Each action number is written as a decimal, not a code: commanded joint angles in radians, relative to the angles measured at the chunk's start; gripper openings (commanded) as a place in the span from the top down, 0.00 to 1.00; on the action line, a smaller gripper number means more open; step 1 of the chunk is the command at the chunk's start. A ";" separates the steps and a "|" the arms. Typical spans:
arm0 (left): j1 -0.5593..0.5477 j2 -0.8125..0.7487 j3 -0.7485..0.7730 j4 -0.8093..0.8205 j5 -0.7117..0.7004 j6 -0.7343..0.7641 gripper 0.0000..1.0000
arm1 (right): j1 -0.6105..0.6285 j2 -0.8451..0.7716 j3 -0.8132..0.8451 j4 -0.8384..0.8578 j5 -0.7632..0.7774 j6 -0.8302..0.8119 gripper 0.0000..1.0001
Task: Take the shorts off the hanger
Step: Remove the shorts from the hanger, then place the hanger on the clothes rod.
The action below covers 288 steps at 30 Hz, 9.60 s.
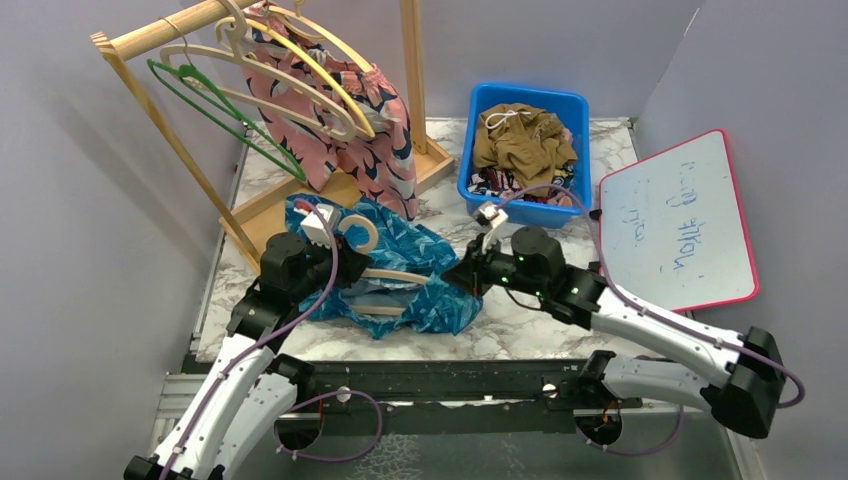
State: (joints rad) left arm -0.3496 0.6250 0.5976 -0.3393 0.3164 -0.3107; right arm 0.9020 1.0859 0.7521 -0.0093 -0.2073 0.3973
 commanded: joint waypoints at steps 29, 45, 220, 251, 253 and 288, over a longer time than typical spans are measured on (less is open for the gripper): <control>0.008 -0.094 0.004 -0.023 -0.175 0.009 1.00 | -0.008 0.060 -0.098 -0.115 0.415 -0.001 0.96; 0.009 -0.039 0.006 -0.020 -0.141 0.013 1.00 | -0.009 -0.159 -0.089 -0.191 0.463 -0.067 0.58; 0.028 0.198 0.025 -0.068 -0.186 -0.042 1.00 | -0.120 -0.046 0.297 0.093 0.186 -0.458 0.99; 0.029 0.151 0.025 -0.065 -0.215 -0.030 1.00 | -0.098 0.565 1.051 -0.002 0.143 -0.465 0.99; 0.028 0.164 0.025 -0.063 -0.206 -0.030 1.00 | -0.092 0.612 1.115 -0.042 0.148 -0.473 0.99; 0.028 0.171 0.019 -0.051 -0.162 -0.030 1.00 | -0.074 0.566 1.079 -0.200 0.154 -0.349 0.40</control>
State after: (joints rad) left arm -0.3264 0.8070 0.6147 -0.4294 0.1177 -0.3531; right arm 0.8238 1.8133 1.9392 -0.2836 -0.0505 0.0509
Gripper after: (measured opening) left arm 0.038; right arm 0.554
